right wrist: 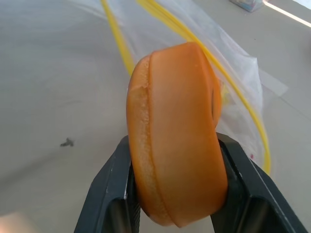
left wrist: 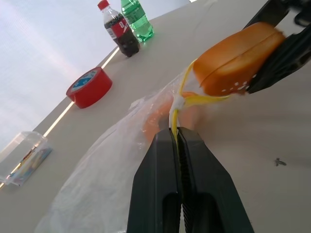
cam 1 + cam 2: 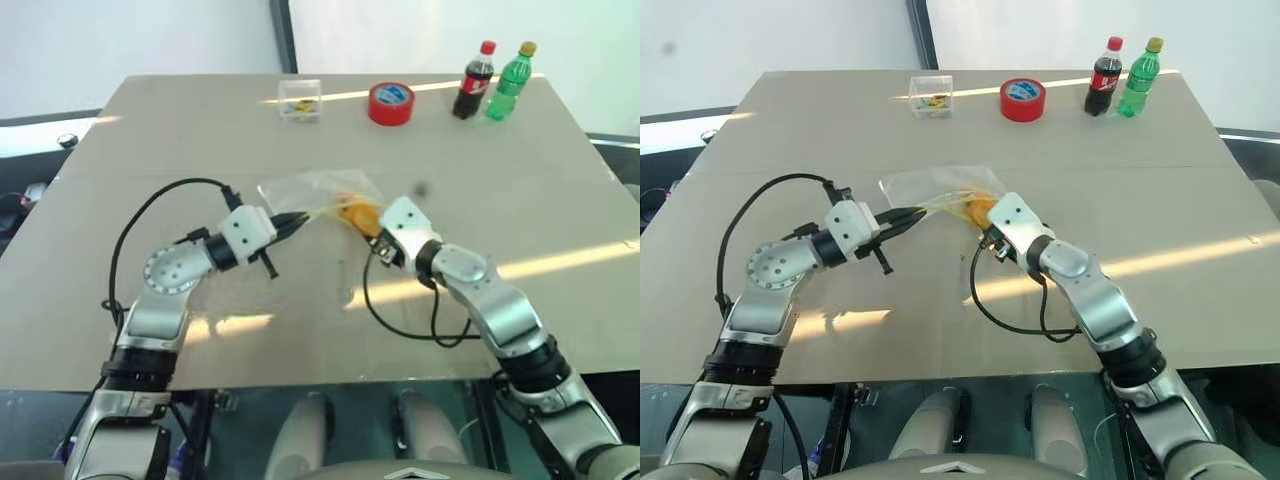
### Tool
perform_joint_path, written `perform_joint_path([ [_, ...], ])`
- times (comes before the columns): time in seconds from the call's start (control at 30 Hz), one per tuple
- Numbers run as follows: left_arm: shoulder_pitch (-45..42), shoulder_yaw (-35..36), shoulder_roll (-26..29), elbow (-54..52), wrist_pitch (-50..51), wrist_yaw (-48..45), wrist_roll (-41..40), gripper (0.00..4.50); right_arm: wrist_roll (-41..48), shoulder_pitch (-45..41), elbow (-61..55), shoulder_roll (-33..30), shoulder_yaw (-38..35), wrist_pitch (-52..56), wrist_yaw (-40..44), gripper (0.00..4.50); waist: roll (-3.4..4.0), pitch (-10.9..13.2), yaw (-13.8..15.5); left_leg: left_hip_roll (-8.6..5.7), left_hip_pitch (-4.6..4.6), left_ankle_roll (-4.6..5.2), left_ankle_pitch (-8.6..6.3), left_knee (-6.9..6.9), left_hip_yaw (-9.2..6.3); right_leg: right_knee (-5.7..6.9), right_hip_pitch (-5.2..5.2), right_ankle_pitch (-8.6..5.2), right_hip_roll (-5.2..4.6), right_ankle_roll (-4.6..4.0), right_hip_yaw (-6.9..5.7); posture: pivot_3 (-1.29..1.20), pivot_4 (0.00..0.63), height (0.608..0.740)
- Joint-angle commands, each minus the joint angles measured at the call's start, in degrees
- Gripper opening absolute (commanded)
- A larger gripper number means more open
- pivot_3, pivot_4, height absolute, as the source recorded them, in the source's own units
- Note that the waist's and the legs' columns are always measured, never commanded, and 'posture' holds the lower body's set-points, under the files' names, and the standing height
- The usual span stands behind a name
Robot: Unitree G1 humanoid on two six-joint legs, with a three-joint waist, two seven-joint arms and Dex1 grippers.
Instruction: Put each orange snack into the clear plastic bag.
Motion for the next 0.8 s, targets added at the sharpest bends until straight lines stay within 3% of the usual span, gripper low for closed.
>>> perform_joint_path([
  [0.03,1.4,1.4,1.3,-4.1,-0.2,-0.3,-1.3,0.00,-1.2,-2.4,3.6,1.5,-0.1,-2.2,-0.3,1.75,0.00,0.0,0.1,0.00,0.00,0.00,0.00,0.00,-0.01,0.00,0.00,0.00,0.00,0.00,-0.01,0.00,0.150,0.740],
  [0.3,6.0,0.3,3.8,-6.6,-1.3,-3.4,-0.9,0.00,2.8,-4.3,7.5,5.5,-4.2,-5.1,2.7,1.75,0.03,0.0,0.0,0.02,0.00,0.00,0.00,-0.02,0.00,0.00,-0.02,0.00,0.00,0.00,0.00,0.00,0.150,0.740],
  [0.57,6.7,-0.3,3.8,-6.6,-1.7,-3.9,-0.6,0.00,-6.4,-8.2,13.6,2.7,4.3,-18.4,5.9,1.75,0.03,0.0,-0.1,0.00,0.02,0.00,0.00,-0.02,0.00,0.01,-0.01,0.00,0.01,0.00,-0.01,0.00,0.150,0.740],
  [0.77,6.9,-0.2,3.4,-6.6,-1.7,-3.4,-0.6,0.00,-12.6,-12.9,23.1,4.0,7.9,-27.7,5.6,1.75,0.03,0.0,-0.1,0.00,0.04,0.00,0.00,-0.02,0.04,0.03,-0.03,0.00,0.01,0.00,0.01,0.00,0.150,0.740],
  [0.8,6.9,-0.2,3.3,-6.6,-1.5,-3.1,-0.6,0.00,-12.9,-13.4,24.5,4.4,7.6,-28.4,5.3,2.00,0.03,0.0,-0.1,0.01,0.03,-0.01,0.00,-0.02,0.03,0.03,-0.03,0.00,0.01,0.00,0.01,0.00,0.150,0.740],
])
